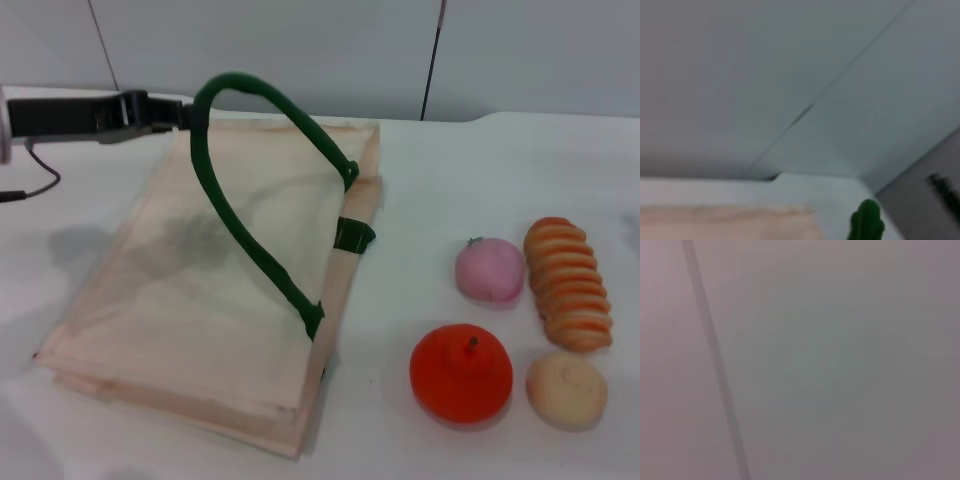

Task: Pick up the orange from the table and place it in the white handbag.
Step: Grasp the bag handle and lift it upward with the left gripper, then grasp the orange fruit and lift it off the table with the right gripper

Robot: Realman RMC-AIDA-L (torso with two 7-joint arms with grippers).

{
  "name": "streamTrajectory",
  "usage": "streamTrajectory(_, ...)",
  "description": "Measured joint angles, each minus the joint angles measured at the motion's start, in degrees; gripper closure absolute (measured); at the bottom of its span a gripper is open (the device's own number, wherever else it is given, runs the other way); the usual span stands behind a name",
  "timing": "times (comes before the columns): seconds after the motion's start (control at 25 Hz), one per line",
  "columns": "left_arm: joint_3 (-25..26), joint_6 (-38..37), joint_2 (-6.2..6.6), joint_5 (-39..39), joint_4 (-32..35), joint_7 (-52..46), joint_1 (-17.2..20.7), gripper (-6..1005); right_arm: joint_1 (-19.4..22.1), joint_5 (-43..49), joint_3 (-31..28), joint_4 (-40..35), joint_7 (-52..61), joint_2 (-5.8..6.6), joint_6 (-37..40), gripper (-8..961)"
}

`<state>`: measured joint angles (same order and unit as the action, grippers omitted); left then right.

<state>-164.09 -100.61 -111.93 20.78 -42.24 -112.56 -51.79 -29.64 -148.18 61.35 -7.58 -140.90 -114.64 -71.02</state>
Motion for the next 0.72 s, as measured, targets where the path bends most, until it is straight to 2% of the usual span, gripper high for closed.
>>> streamTrajectory(0.24,0.0,-8.6,-0.02,9.6,-3.0,0.9,2.2,886,2.9,17.5,-0.2,-10.6,14.2,2.36,-0.4,74)
streamTrajectory(0.48,0.0,-13.0,0.64,17.0,-3.2,1.4,4.1,885,3.8,35.4,-0.7,-20.1,26.0,4.77,-7.1,73)
streamTrajectory(0.6,0.0,-13.5,0.74,18.6,-3.2,1.4,4.6,885,3.7,41.7,-0.7,-23.5,29.3,5.24,-11.8,74)
streamTrajectory(0.72,0.0,-13.8,0.86,19.4,-3.3,1.4,4.8,885,3.3,48.6,-0.7,-27.5,32.7,5.11,-15.1,78)
